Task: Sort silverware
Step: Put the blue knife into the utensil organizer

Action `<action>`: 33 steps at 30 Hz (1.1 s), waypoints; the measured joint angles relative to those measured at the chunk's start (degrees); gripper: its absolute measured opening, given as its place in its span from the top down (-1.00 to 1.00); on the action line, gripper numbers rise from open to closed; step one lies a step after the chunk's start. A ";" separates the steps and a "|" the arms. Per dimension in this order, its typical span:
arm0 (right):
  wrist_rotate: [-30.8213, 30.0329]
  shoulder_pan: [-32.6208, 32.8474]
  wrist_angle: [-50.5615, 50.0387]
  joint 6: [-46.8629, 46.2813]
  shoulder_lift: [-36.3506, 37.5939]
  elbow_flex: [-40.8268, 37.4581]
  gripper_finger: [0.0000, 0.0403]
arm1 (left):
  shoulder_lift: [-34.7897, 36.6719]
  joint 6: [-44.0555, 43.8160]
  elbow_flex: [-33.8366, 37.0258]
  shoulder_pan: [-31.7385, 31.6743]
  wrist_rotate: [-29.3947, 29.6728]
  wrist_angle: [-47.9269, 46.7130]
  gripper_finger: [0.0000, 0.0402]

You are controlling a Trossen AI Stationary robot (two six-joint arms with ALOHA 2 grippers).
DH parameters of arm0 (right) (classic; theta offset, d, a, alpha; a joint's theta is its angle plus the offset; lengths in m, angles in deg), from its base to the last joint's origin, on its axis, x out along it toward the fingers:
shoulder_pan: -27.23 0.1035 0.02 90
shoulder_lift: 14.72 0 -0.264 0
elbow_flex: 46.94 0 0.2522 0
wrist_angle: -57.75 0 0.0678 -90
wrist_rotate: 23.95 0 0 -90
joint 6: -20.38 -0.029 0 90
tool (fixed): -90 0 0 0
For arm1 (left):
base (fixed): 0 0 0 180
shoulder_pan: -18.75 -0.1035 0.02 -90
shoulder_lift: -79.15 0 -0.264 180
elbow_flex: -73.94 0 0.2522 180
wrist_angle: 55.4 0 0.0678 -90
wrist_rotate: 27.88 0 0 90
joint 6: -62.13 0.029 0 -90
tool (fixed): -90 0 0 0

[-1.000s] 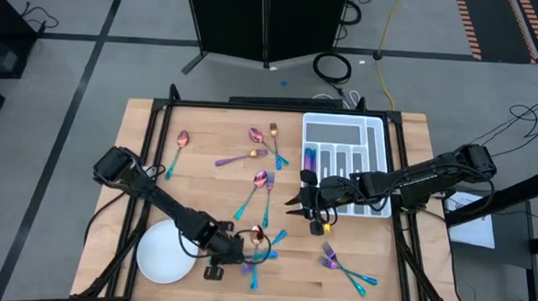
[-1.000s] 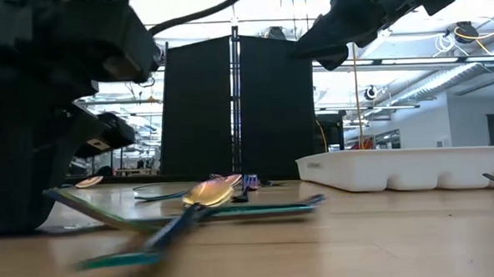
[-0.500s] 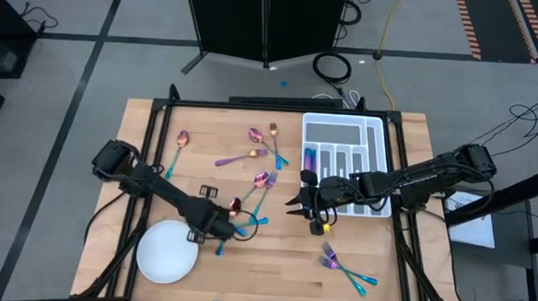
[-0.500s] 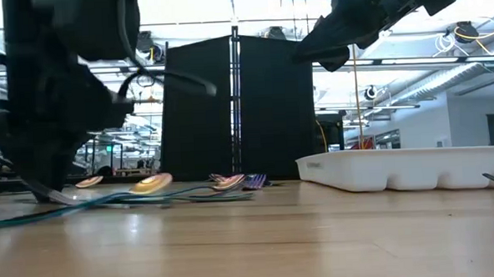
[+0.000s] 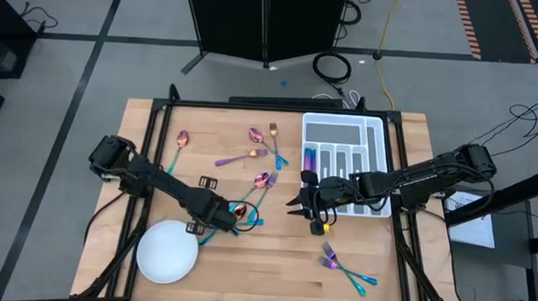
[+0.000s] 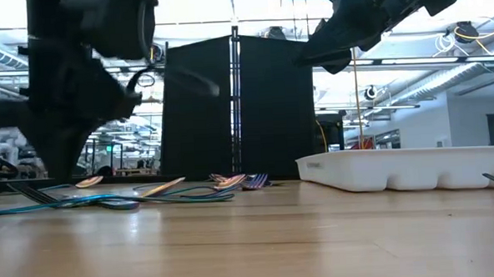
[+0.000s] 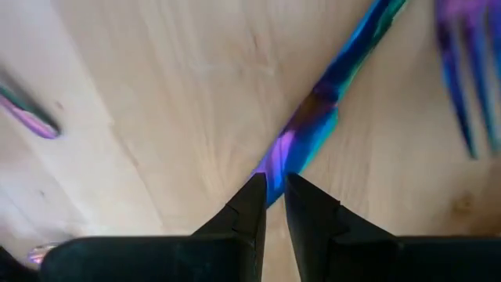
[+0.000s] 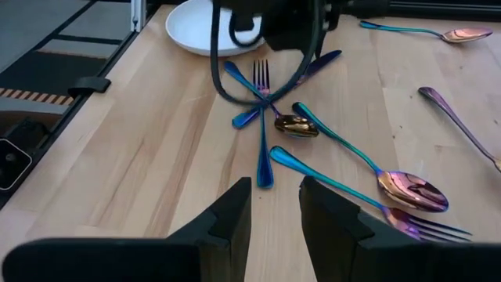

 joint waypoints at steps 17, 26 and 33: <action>-0.02 0.01 -3.55 -1.65 -0.01 -0.02 0.53 | 4.36 5.57 -0.99 0.61 -5.39 15.61 0.74; -0.02 0.02 -3.76 -0.84 -0.01 -0.04 0.53 | 4.33 1.47 1.67 0.76 -6.48 16.81 0.54; -0.02 0.00 -3.72 -0.22 -0.01 -0.04 0.53 | 4.33 2.73 2.00 0.39 -4.87 17.03 0.34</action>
